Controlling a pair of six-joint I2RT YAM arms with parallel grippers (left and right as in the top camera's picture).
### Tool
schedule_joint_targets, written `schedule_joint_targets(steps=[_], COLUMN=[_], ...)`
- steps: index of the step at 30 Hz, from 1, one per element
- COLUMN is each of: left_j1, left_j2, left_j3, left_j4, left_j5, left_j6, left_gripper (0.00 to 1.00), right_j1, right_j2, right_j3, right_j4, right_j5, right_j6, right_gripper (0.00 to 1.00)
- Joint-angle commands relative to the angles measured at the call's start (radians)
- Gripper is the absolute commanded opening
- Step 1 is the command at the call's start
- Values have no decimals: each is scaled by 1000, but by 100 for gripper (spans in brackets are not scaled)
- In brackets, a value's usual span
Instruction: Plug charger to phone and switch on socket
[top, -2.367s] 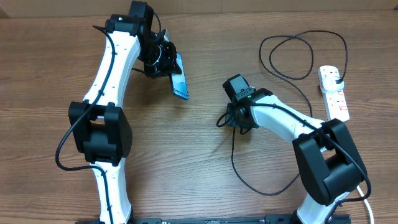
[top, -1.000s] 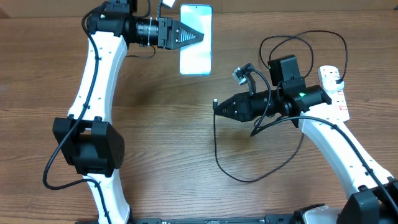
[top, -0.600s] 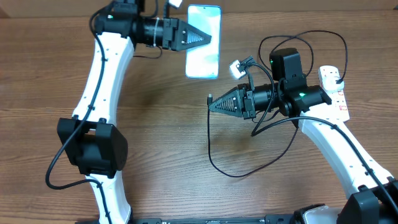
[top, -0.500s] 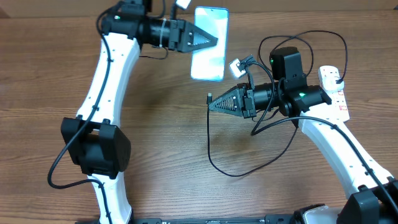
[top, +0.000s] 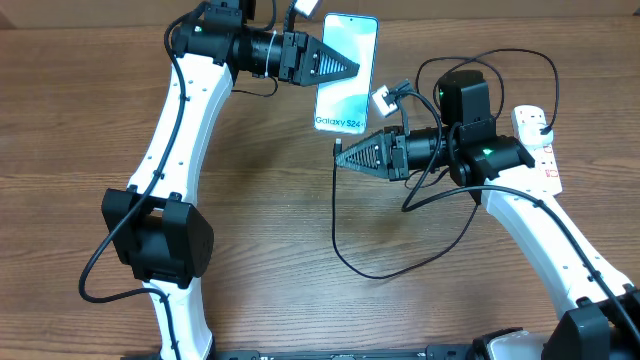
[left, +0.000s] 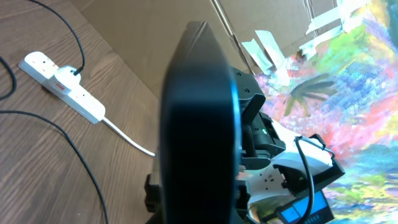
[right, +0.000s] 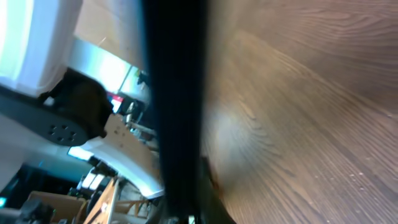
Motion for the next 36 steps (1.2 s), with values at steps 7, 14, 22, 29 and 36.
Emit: schedule_joint_targets(steps=[7,14,22,29,36], left_j1=[-3,2,2,2,8], left_j2=[-30,-30,-30,-30,-30], left_j3=[9,9,9,9,9], left_j4=[-55,-40,-44,-51,-48], left_j5=[-78,-61,-51,-51,-71], left_j6=[3,3,-63,-80,-139], left_gripper=[4,4,4,4,4], right_j1=[5,5,4,4,5], right_j2=[-1,-1,-1,-1,-1], right_j3=[8,8,8,8,8], right_j4=[42,41,50,114,97], right_j5=[18,-15,25,26,29], right_j6=[106,109,146,210,210], right_gripper=[4,4,4,4,4])
